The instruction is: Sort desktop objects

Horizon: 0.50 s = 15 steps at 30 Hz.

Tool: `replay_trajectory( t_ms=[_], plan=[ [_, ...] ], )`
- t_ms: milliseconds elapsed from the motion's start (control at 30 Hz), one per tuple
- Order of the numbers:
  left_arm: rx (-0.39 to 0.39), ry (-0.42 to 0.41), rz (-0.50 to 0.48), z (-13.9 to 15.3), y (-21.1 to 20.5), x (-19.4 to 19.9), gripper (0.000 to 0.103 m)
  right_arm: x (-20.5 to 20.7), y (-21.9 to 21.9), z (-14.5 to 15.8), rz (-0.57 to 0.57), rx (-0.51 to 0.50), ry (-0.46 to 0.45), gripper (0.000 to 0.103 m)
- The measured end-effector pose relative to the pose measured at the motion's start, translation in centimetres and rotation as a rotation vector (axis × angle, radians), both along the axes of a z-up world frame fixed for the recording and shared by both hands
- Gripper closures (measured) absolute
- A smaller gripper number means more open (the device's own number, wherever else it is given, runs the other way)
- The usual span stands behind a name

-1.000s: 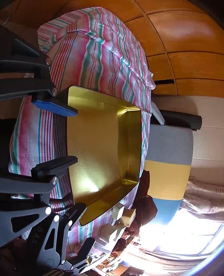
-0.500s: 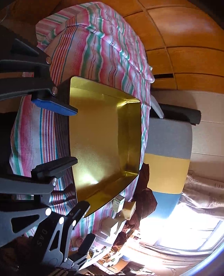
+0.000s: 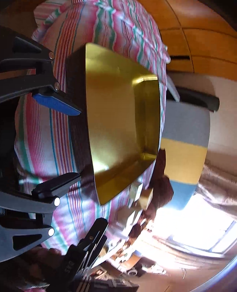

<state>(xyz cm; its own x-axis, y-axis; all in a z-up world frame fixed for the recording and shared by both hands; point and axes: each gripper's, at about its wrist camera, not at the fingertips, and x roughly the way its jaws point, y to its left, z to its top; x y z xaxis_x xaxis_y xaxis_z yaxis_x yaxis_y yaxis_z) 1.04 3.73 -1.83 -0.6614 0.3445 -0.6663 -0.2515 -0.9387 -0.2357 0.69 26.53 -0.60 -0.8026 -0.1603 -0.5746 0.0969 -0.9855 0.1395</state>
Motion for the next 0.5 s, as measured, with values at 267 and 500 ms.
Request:
replay_trajectory(
  t_ms=[267,500],
  plan=[
    [0.05,0.03,-0.263,1.7,6.3,0.9,0.028,3.6,13.1,1.0,-0.269,-0.149,0.057,0.0],
    [0.001,0.051,-0.397,3.2,12.7,-0.4,0.028,5.3,21.5,1.7,-0.52,-0.263,0.078,0.0]
  ],
)
